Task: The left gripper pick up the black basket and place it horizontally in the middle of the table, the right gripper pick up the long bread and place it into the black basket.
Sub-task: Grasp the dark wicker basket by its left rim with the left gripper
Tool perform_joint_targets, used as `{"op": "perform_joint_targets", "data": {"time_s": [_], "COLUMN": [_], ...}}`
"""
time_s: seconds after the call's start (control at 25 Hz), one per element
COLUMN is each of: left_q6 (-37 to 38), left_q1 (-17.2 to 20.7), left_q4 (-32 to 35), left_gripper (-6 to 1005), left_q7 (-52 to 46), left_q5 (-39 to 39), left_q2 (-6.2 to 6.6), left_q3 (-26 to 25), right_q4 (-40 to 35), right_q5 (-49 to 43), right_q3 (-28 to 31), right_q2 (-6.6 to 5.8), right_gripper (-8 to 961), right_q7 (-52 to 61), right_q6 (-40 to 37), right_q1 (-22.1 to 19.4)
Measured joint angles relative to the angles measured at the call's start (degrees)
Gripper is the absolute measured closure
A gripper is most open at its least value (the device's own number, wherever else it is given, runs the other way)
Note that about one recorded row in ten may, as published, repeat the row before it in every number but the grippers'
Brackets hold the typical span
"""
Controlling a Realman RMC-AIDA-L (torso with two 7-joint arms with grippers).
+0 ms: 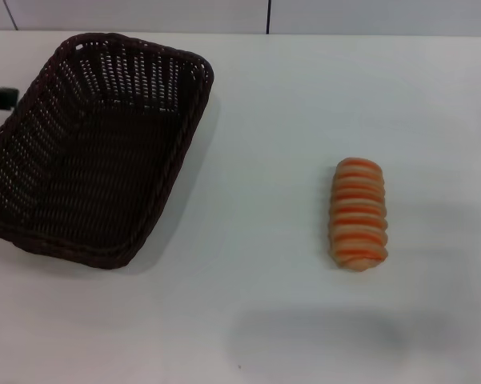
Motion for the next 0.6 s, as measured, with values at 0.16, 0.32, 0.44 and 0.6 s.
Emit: {"op": "perform_joint_targets", "data": {"time_s": [0.16, 0.32, 0.44, 0.6], "left_q6": [0.8, 2.6, 4.4, 5.7], "left_q1": [-0.8, -1.2, -1.3, -1.4], "left_q4": [2.5, 5.9, 8.3, 10.7], "left_gripper": [186, 187, 187, 189], "left_q7": [-0.9, -1.0, -0.8, -0.5], "left_q5": [2.7, 3.2, 3.7, 4.5], "left_q2": [-0.09, -0.09, -0.04, -0.01], "left_q3": [2.3, 2.5, 2.5, 2.6], "right_q4": [-0.2, -0.6, -0.6, -0.6], "right_q5": [0.0, 0.0, 0.0, 0.0], "right_q3": [0.0, 0.0, 0.0, 0.0], "right_q2": [0.00, 0.01, 0.04, 0.02], "right_gripper": [355, 355, 354, 354], "right_q7": [0.0, 0.0, 0.0, 0.0], "right_q6": [0.0, 0.0, 0.0, 0.0], "right_q1": [0.1, 0.3, 0.3, 0.3]}}
